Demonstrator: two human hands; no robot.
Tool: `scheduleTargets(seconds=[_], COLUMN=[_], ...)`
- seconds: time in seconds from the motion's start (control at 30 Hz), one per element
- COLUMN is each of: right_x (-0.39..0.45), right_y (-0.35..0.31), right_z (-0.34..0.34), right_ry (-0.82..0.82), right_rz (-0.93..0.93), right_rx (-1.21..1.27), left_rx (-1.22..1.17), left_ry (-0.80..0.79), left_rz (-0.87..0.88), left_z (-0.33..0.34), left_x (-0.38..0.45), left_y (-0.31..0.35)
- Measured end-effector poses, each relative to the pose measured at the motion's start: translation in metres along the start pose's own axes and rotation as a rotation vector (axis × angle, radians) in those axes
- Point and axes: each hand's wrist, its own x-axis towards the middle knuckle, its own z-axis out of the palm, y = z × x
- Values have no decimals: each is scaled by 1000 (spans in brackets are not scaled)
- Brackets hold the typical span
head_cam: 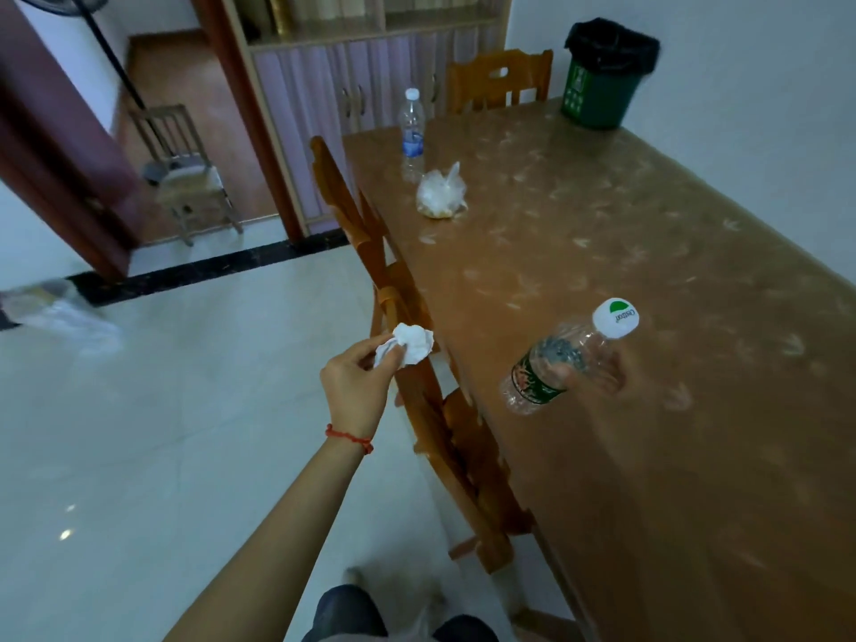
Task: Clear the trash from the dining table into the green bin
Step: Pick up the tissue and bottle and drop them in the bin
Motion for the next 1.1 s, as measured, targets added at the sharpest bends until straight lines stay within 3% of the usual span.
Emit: scheduleTargets(seconds=[0.6,1.1], right_x=[-57,-101], right_y=[-87,-92], right_z=[164,374], right_ry=[-93,-431], right_rz=[-204,-207], right_rx=[-48,-117], left_rx=[-103,18], left_ry=[217,384], left_rz=[-197,-333], left_z=[-174,-342], left_x=[40,90], left_y=[-85,-179])
